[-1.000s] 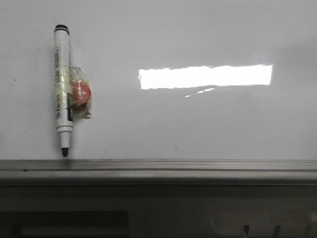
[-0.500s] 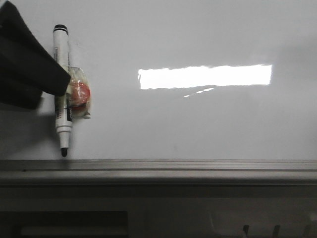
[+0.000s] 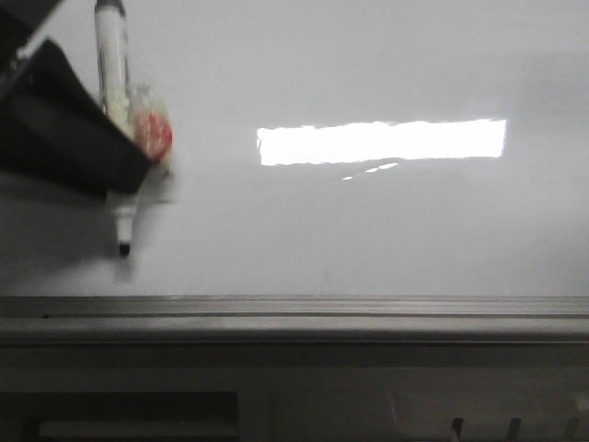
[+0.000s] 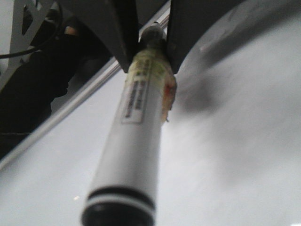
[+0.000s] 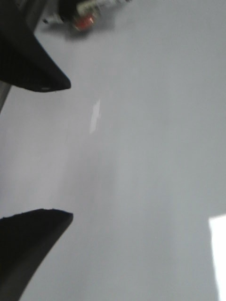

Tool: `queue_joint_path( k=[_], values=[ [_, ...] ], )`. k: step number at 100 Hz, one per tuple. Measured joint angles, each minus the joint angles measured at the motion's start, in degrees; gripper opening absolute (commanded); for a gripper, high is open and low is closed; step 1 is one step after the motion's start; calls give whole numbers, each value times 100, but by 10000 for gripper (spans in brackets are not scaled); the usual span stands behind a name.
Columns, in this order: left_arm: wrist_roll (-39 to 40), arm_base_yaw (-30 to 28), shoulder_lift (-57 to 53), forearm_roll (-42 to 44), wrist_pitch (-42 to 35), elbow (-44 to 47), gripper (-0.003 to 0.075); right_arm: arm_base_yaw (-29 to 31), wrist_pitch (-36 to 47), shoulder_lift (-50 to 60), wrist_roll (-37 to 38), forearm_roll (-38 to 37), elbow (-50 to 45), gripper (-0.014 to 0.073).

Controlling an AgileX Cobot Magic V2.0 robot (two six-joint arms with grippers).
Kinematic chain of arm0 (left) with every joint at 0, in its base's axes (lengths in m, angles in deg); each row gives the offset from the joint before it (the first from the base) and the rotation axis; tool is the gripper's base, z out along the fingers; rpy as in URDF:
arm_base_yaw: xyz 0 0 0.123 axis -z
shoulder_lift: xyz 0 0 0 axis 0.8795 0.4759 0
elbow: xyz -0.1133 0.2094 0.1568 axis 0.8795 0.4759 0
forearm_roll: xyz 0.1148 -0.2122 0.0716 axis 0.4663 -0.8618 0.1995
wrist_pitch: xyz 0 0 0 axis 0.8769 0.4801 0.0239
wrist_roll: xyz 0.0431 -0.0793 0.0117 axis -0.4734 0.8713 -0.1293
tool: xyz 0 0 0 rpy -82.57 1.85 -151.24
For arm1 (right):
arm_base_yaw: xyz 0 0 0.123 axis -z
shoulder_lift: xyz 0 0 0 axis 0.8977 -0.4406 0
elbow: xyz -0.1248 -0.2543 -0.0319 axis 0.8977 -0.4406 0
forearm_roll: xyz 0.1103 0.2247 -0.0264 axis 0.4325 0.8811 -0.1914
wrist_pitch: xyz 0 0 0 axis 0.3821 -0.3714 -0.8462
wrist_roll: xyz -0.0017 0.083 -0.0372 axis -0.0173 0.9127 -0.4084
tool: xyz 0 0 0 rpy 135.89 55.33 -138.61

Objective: Write number 3 on whiteboard

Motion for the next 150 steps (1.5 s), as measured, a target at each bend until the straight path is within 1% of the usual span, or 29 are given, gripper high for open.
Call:
queue_joint_path(
  k=[6, 13, 19, 23, 33, 48, 60, 70, 81, 97, 102, 104, 107, 111, 112, 114, 115, 116, 121, 124, 128, 133, 137, 139, 140, 143, 145, 146, 150],
  values=[
    [-688, 73, -206, 93, 300, -361, -21, -184, -287, -133, -1152, 746, 243, 471],
    [-1646, 256, -496, 339, 644, -782, -21, -520, -668, -395, -2137, 1301, 535, 471],
    [-2372, 439, -738, 637, 850, -1068, -21, -867, -867, -687, -2537, 1461, 776, 471],
    [-2647, 576, -865, 873, 929, -1233, -21, -1107, -923, -861, -2696, 1476, 956, 471],
    [-3020, 768, -998, 1338, 998, -1438, -21, -1646, -944, -1390, -2854, 1235, 1329, 471],
    [-3118, 819, -951, 1577, 1022, -1474, -21, -2490, -894, -2103, -2910, 740, 1731, 471],
    [-3127, 819, -933, 1601, 1022, -1474, -21, -3209, -434, -2626, -2914, 416, 1981, 471],
    [-3127, 819, -933, 1601, 1033, -1474, -21, -3726, 89, -3047, -2924, 333, 2192, 471],
    [-3131, 819, -924, 1610, 1031, -1474, -21, -4030, 278, -3474, -2950, 321, 2526, 471],
    [-3140, 819, -924, 1613, 1072, -1474, -21, -4113, 327, -4025, -2958, 518, 2932, 463],
    [-3140, 819, -924, 1613, 1112, -1474, -21, -4113, 340, -4135, -2970, 608, 3000, 413],
    [-3140, 819, -924, 1623, 1138, -1474, -21, -4113, 352, -4171, -2964, 635, 3016, 365],
    [-3140, 819, -924, 1623, 1152, -1474, -20, -4113, 350, -4208, -2964, 648, 3021, 323],
    [-3140, 819, -924, 1623, 1163, -1474, -20, -4113, 350, -4264, -2964, 672, 3026, 223],
    [-3140, 819, -924, 1623, 1163, -1474, -20, -4113, 350, -4286, -2964, 687, 3026, 185],
    [-3140, 819, -924, 1623, 1163, -1474, -20, -4113, 324, -4290, -2964, 687, 3026, 146],
    [-3140, 819, -924, 1636, 1163, -1474, -20, -4113, 323, -4308, -2964, 699, 3026, 106],
    [-3140, 819, -924, 1636, 1163, -1474, -20, -4125, 310, -4304, -2964, 710, 3026, 86],
    [-3140, 819, -924, 1662, 1163, -1474, -17, -4132, 208, -4343, -2974, 722, 3035, -70],
    [-3096, 819, -924, 1671, 1203, -1474, -12, -4137, 211, -4345, -3023, 706, 3048, -62],
    [-3019, 819, -911, 1633, 1258, -1474, 18, -4137, 188, -4345, -3082, 656, 3058, -61],
    [-2958, 819, -911, 1603, 1284, -1463, 87, -4137, 164, -4345, -3106, 617, 3060, -61],
    [-2960, 819, -911, 1592, 1298, -1463, 170, -4137, 164, -4345, -3117, 617, 3060, -61],
    [-2960, 819, -911, 1579, 1307, -1463, 235, -4137, 164, -4345, -3117, 617, 3060, -61],
    [-2960, 819, -911, 1579, 1312, -1463, 235, -4137, 164, -4345, -3107, 630, 3060, -61],
    [-2946, 819, -911, 1579, 1321, -1463, 322, -4137, 164, -4345, -3072, 647, 3060, -61],
    [-2910, 819, -911, 1566, 1307, -1463, 358, -4137, 164, -4355, -3059, 647, 3060, -61],
    [-2893, 819, -911, 1548, 1294, -1463, 393, -4137, 164, -4355, -3046, 647, 3060, -61],
    [-2721, 819, -923, 1522, 1278, -1463, 485, -4137, 223, -4370, -3028, 647, 3060, -61]
  ],
)
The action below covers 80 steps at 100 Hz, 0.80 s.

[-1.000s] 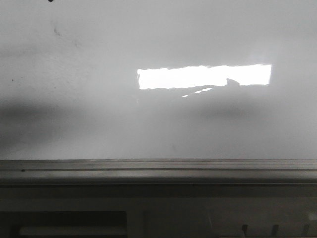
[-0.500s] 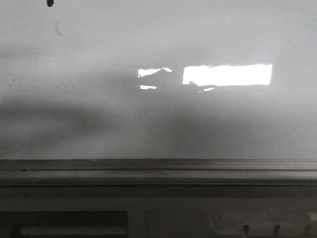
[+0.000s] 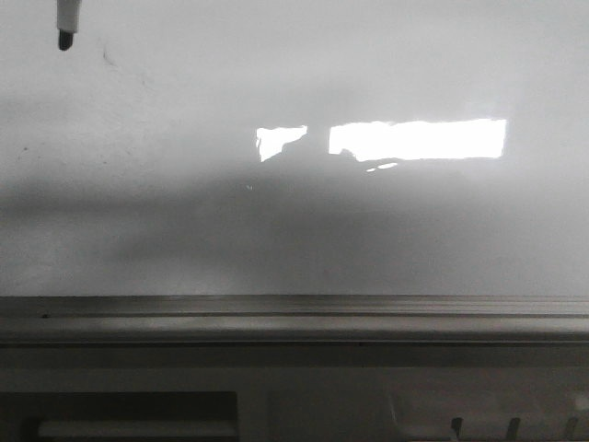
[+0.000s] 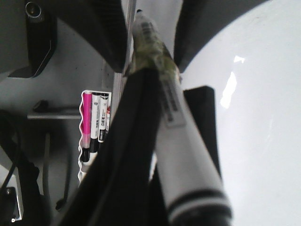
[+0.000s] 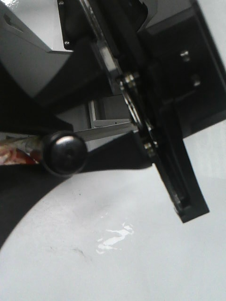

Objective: Write number 3 on whiteboard

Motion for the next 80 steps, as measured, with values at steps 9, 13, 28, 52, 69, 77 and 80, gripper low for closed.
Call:
queue_joint_path(
  k=[9, 13, 28, 52, 69, 77, 80],
  values=[
    [392, 0, -132, -5, 0, 0, 552, 0, 162, -20, 23, -63, 0, -61],
    [488, 0, -261, -5, 24, 0, 538, 14, 243, -20, 23, -118, 0, -61],
    [1053, 0, -1119, 97, 59, 0, 427, 211, 417, -25, 23, -179, 0, -61],
    [3033, 0, -3097, 1815, -390, 267, 29, 714, 1144, -200, 31, -214, -42, -61],
    [4130, 0, -4048, 2933, -485, 789, -21, 842, 1504, -645, 56, -261, -171, -61],
    [4291, 0, -4319, 3012, -485, 977, -21, 830, 1621, -711, 71, -272, -169, -61],
    [4318, 0, -4405, 3012, -485, 1040, -21, 830, 1645, -722, 99, -273, -169, -61]
  ],
)
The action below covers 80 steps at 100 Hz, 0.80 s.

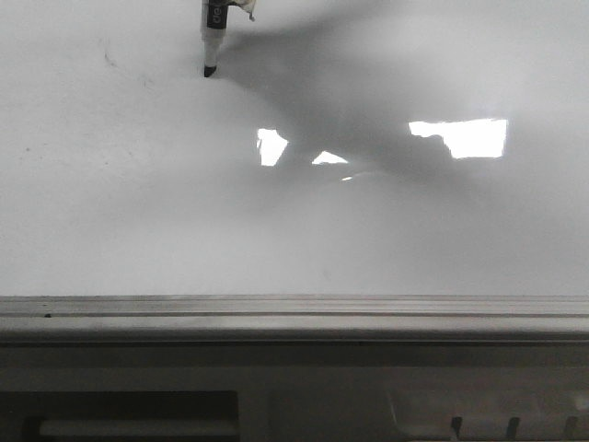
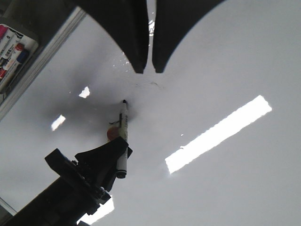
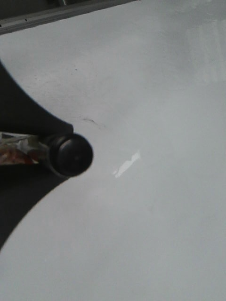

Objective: Write number 3 on whiteboard

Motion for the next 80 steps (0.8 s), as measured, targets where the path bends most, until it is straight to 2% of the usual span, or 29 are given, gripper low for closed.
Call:
queue_joint_path(
  k=[27, 56, 80],
  values=[
    [47, 0, -122, -63, 0, 110, -21, 189, -24, 133, 134, -75, -106, -57],
    [47, 0, -122, -72, -11, 110, -21, 398, 281, 756, 134, -147, -905, -57],
    [47, 0, -122, -84, -345, 159, -21, -163, 585, 363, 160, 243, -1098, -58]
  ],
)
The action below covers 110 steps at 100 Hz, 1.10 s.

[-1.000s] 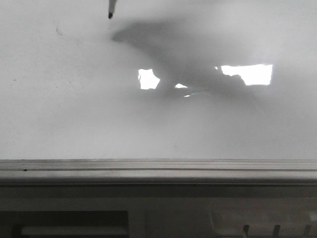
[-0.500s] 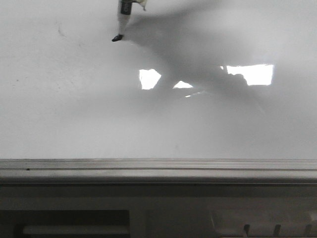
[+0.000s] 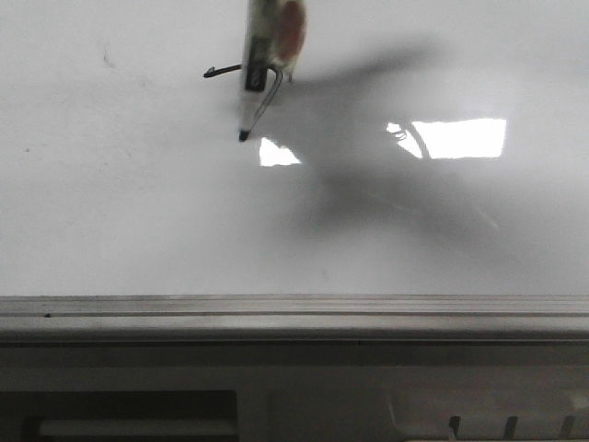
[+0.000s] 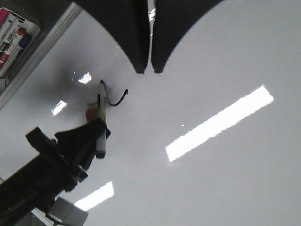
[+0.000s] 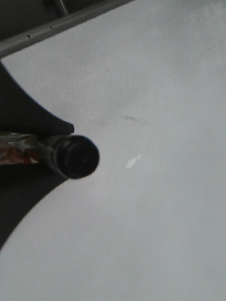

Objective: Write number 3 on whiteboard

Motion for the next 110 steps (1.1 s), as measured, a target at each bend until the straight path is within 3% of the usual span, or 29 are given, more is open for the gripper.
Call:
queue_joint_path(
  k=[17, 46, 64, 92, 110],
  values=[
    [0, 0, 0, 0, -76, 3, -21, -135, 187, -118, 35, 70, -22, -58],
    [0, 0, 0, -134, -76, 3, -21, 658, -362, 536, 61, 109, -250, -57],
    [0, 0, 0, -210, -76, 3, -21, 753, -232, 800, 4, 305, -625, -57],
    [12, 0, 0, -223, -113, 3, -21, -330, 287, -96, 7, 855, -828, -58],
    [12, 0, 0, -313, -129, 3, -20, -502, 332, -203, -44, 826, -606, -59]
  ],
)
